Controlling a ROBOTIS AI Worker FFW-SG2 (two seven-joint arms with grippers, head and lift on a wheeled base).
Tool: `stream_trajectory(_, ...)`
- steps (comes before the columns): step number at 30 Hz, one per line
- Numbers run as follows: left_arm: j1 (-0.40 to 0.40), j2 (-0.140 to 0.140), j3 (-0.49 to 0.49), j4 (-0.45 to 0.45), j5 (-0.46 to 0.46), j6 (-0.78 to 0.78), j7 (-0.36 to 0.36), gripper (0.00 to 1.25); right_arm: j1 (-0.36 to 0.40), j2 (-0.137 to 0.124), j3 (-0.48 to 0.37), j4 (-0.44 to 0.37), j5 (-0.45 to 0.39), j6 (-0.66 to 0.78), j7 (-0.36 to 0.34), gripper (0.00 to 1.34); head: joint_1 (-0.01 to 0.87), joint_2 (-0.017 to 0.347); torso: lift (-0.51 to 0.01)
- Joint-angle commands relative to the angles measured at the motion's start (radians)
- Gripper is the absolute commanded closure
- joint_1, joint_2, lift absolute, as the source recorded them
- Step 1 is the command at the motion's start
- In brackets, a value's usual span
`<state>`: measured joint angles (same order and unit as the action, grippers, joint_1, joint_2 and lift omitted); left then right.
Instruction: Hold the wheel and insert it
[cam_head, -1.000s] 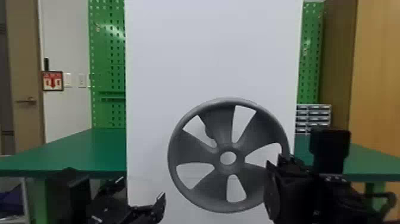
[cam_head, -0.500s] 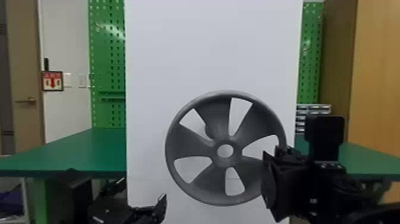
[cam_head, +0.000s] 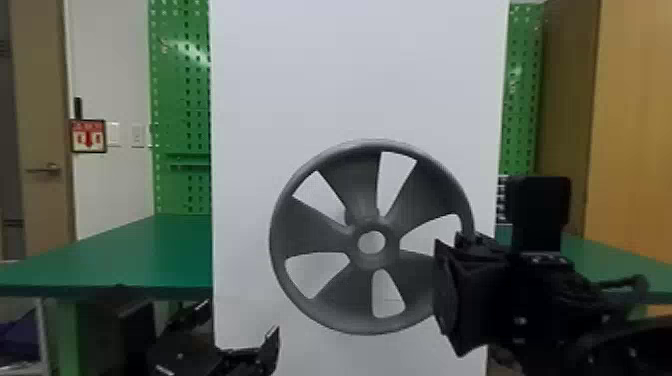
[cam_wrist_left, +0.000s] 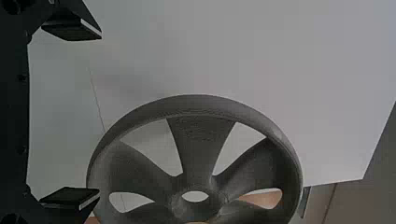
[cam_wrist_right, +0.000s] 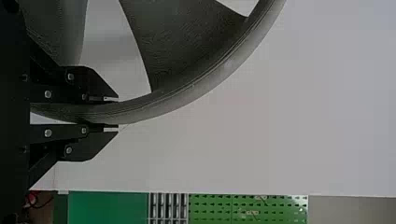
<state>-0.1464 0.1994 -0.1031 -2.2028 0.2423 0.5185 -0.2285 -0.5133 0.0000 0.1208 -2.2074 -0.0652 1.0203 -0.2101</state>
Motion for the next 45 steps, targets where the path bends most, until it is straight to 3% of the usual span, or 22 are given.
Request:
stream_trajectory(1, 0.001, 0.0, 0.0, 0.0, 0.0, 0.0, 0.0, 0.1, -0.021, 0.001, 0.01, 0.0, -0.007, 0.018, 0.0, 1.17, 0.097, 0.015, -0.442)
stream_trajectory(45, 0.005, 0.0, -0.003, 0.003, -0.003, 0.0, 0.003, 0.1, -0.099, -0.002, 0.011, 0.02, -0.013, 0.057, 0.0, 1.17, 0.097, 0.015, -0.442)
